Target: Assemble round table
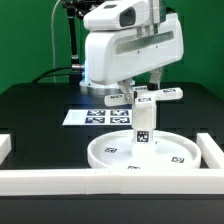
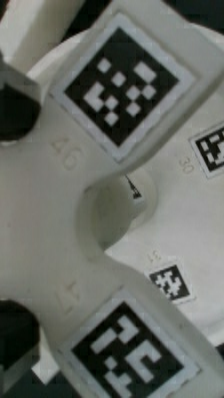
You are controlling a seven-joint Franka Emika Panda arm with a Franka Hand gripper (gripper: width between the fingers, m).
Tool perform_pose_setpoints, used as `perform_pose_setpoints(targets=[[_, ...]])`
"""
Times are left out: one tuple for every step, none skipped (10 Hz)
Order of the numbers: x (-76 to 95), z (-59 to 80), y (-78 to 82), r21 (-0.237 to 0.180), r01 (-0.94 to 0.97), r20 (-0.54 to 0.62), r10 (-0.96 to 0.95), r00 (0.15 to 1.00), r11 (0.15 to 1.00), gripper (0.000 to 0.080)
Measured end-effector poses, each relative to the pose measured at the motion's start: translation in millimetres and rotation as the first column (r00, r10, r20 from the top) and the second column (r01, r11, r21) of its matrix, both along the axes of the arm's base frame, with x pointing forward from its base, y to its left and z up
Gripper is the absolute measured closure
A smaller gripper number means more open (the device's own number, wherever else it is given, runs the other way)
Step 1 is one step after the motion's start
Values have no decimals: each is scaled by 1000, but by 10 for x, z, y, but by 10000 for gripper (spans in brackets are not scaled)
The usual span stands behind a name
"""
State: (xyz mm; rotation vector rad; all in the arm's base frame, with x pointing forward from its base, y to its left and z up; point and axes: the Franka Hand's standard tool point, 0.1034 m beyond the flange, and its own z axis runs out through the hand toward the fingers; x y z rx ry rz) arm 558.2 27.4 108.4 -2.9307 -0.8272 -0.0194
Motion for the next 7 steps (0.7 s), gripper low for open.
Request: perform_pose_setpoints(targets=[[1,0,-2,-1,98,1,-98,995,995,354],[0,-1,6,2,210,1,-210,978,978,354],[6,-2,18,4,331,0,-331,944,944,354],[11,-1,38,3,414,-7,-414,910,910,354],[12,-1,59,0,470,-13,-470,883,883,354],[13,-2,53,0,501,-17,-501,865,865,354],[13,-3,55,-3,574,-25,-574,818,819,354]])
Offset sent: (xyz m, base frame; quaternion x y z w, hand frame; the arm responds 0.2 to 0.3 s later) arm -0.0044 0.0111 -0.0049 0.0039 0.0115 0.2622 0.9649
